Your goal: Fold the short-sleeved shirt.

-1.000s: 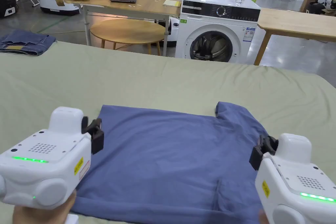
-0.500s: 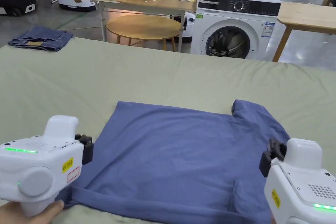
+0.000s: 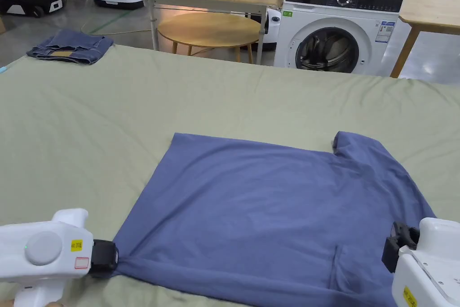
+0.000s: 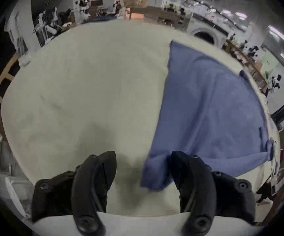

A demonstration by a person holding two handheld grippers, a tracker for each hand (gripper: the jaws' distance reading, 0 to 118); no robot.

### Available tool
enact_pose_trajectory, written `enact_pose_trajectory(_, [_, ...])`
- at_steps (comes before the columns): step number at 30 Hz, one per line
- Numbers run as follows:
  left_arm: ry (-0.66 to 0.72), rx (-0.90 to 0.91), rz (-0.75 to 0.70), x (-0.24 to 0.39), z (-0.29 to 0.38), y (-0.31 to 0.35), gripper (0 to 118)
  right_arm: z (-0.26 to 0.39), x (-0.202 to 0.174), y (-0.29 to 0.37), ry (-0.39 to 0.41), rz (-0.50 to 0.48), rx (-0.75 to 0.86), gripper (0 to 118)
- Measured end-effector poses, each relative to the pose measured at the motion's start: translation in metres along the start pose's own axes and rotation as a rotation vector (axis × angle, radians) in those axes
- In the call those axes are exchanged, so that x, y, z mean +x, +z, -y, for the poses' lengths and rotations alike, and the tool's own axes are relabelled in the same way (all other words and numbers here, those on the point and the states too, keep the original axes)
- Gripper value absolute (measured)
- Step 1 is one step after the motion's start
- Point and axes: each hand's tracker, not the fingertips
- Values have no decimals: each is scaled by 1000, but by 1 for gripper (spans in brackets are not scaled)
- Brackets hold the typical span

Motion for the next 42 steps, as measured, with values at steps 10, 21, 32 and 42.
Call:
enact_pose_trajectory(10, [-201,61,-12,32,14,9,6,9,25,6,20,24,-76,0])
enact_pose_trajectory(21, [-208,48,36,24,12,12,1,31,96,-3,89,64,-426,64])
enact_pose_trajectory(32, [-191,69,63,18,14,15,1,63,98,-10,-15,-47,-525,4])
enact_pose_trajectory(42, [-170,265,154,27,-37,63,0,-26,99,0,-25,-83,-351,4])
